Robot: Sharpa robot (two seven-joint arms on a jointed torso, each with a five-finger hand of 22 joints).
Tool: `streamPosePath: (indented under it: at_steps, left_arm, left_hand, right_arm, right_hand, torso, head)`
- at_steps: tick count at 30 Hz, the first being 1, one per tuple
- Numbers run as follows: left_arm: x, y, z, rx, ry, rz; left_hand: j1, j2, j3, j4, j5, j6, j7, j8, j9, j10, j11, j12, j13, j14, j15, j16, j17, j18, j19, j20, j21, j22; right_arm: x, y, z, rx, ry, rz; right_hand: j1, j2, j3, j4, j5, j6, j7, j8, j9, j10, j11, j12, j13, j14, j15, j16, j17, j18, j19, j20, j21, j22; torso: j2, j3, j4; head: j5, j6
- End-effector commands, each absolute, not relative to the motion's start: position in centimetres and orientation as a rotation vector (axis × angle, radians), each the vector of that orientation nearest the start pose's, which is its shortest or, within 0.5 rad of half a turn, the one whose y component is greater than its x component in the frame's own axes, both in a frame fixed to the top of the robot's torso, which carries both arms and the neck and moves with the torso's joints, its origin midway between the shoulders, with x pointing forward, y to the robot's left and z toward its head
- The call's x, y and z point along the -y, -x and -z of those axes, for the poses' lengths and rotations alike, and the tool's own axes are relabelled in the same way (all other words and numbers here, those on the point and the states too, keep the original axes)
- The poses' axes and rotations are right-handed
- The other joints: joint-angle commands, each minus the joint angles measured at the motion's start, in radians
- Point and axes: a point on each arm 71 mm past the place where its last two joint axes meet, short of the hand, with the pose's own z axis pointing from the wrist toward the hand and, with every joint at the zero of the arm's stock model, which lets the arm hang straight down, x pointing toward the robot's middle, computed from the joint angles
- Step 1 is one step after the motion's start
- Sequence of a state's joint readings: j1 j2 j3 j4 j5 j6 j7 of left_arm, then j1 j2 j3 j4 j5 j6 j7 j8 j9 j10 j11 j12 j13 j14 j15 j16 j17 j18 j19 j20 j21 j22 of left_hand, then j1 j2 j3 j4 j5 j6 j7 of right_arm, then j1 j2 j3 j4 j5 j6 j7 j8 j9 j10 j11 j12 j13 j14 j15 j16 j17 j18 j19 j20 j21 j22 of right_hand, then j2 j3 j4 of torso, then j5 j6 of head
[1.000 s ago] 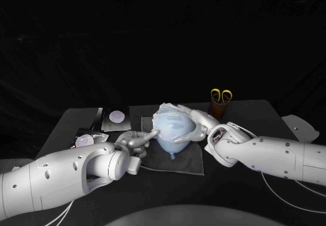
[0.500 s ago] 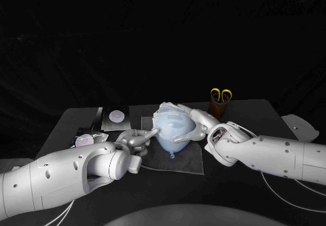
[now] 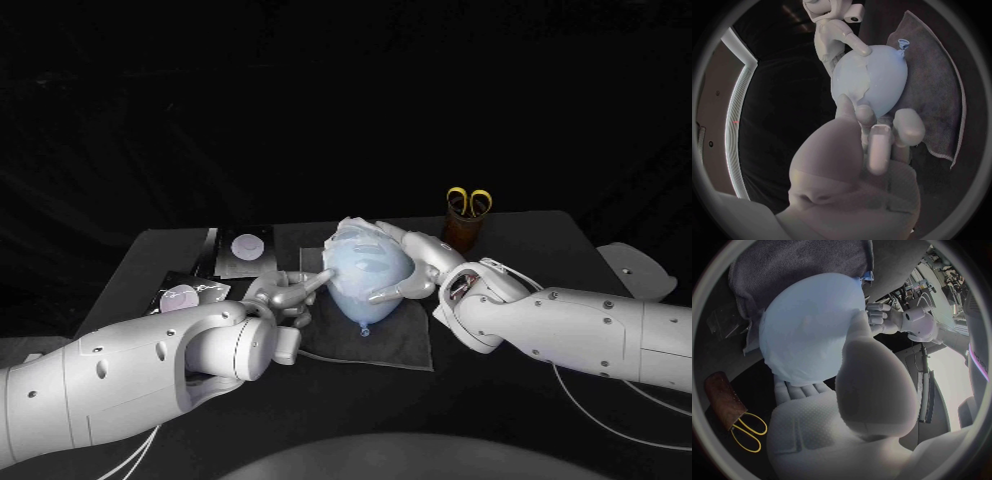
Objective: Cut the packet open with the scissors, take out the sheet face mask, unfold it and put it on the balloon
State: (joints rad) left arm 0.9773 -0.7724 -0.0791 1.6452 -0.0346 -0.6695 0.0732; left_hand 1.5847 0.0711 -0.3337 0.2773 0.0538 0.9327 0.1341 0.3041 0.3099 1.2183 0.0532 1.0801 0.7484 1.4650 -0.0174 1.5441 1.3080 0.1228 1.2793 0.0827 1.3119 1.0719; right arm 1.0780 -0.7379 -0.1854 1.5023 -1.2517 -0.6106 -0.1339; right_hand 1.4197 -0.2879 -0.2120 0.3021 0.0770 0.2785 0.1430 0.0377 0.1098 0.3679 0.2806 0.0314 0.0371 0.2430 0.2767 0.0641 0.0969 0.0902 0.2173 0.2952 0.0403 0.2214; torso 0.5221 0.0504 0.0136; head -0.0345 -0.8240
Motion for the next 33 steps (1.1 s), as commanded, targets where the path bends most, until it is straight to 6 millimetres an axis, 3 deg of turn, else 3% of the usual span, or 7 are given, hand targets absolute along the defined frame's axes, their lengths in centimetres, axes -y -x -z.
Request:
streamPosePath:
  at_steps: [1, 17, 33]
  left_arm:
    - [-15.9, -40.5, 29.7, -1.732, 1.488, 1.067]
    - [-15.3, -40.4, 30.2, -1.789, 1.521, 1.027]
    - [-14.3, -40.8, 30.4, -1.779, 1.509, 1.005]
  left_hand:
    - [0.009, -0.001, -0.008, -0.002, -0.005, 0.01, 0.001, 0.003, -0.001, 0.01, -0.002, 0.009, 0.007, 0.081, 0.005, 0.007, 0.194, -0.02, 0.01, 0.0, 0.008, 0.006]
    - [-0.004, -0.006, -0.028, 0.008, -0.005, 0.015, -0.002, 0.003, -0.003, 0.017, -0.004, 0.016, 0.015, 0.084, 0.003, 0.009, 0.201, -0.023, 0.02, -0.002, 0.017, 0.021]
    - [0.108, 0.03, 0.004, -0.029, -0.003, 0.086, -0.028, 0.015, -0.009, 0.089, -0.031, 0.067, 0.1, 0.106, -0.02, 0.027, 0.263, -0.036, 0.066, -0.02, 0.057, 0.091]
  right_arm:
    - [16.4, -43.7, 28.6, -1.775, -0.123, -0.741]
    - [16.2, -43.7, 28.6, -1.778, -0.123, -0.743]
    - [16.2, -43.7, 28.7, -1.781, -0.123, -0.742]
  right_hand:
    - [0.005, 0.001, 0.004, 0.001, -0.001, 0.004, 0.161, 0.003, 0.001, 0.005, -0.001, 0.007, 0.002, 0.0, -0.001, -0.004, -0.002, -0.011, -0.007, -0.002, -0.005, -0.001]
    - [0.005, 0.002, 0.006, 0.001, -0.002, 0.005, 0.161, 0.003, 0.001, 0.006, -0.001, 0.007, 0.002, 0.0, -0.001, -0.005, -0.002, -0.011, -0.007, -0.002, -0.005, -0.003]
    - [0.005, 0.003, 0.008, 0.001, -0.002, 0.008, 0.161, 0.003, 0.002, 0.01, -0.001, 0.007, 0.002, 0.001, -0.001, -0.005, -0.003, -0.011, -0.007, -0.002, -0.005, -0.004]
  torso:
    - [0.001, 0.0002, -0.0001]
    - [-0.001, 0.0014, -0.0006]
    - [0.001, -0.0002, 0.0006]
  head:
    - [0.002, 0.0]
    - [0.002, -0.004]
    - [0.002, -0.001]
